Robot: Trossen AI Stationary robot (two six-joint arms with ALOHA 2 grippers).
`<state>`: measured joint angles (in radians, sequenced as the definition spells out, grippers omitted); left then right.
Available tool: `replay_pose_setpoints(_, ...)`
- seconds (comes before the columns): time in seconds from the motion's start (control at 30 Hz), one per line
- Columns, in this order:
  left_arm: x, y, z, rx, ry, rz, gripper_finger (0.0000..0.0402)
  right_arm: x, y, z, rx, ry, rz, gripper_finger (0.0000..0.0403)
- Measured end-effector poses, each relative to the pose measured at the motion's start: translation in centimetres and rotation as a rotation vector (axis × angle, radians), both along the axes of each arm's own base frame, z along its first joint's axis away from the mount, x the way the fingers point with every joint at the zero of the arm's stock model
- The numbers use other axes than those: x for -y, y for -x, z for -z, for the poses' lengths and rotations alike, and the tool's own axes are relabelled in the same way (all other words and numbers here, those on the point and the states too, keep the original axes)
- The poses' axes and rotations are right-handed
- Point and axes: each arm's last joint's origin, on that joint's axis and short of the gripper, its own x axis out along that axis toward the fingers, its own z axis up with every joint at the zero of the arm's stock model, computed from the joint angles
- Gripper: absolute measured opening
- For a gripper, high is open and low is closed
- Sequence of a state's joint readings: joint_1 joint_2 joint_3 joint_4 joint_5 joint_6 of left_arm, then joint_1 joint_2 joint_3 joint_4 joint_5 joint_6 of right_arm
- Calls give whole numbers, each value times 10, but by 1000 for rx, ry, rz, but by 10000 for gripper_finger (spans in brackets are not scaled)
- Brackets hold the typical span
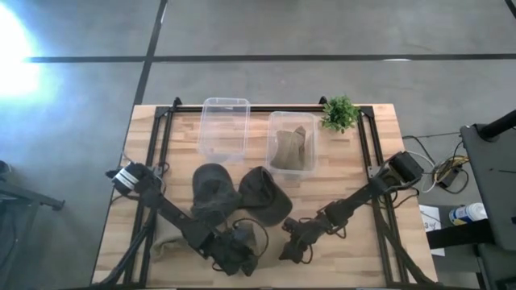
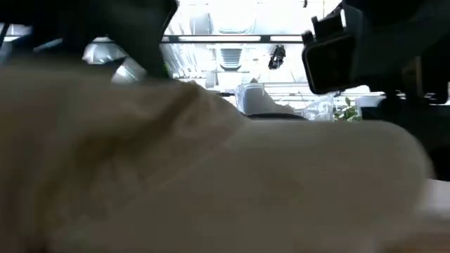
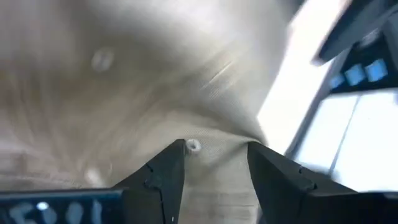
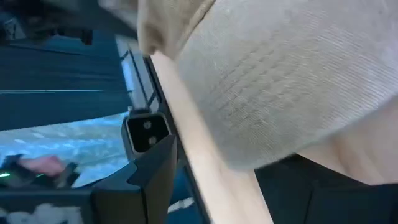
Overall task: Pick & Place hat
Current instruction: Put the right brown cap into the right transparent bin
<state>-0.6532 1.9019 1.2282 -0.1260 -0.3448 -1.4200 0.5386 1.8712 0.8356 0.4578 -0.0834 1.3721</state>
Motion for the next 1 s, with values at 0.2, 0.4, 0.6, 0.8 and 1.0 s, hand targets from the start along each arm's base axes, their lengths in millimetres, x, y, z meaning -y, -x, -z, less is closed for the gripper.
replay_pose_setpoints(0.2, -3, -13, -14, 149, -13, 45, 169, 0, -6, -6, 97, 108, 20, 135)
replay_pose_setpoints(0.4, -2, -15, -21, 162, 9, 46, 169, -2, -8, -12, 149, 142, -17, 31)
replay_pose_setpoints(0.6, -5, -10, -75, 244, 71, 66, 169, -2, -2, -38, 168, 337, -126, 15)
replay_pose_setpoints(0.8, -26, 14, -148, 424, 5, 96, 169, 3, 14, -95, 68, 757, -500, 15)
replay_pose_setpoints(1.0, -74, 35, -194, 478, -125, 85, 170, 1, 18, -146, 135, 1016, -873, 14)
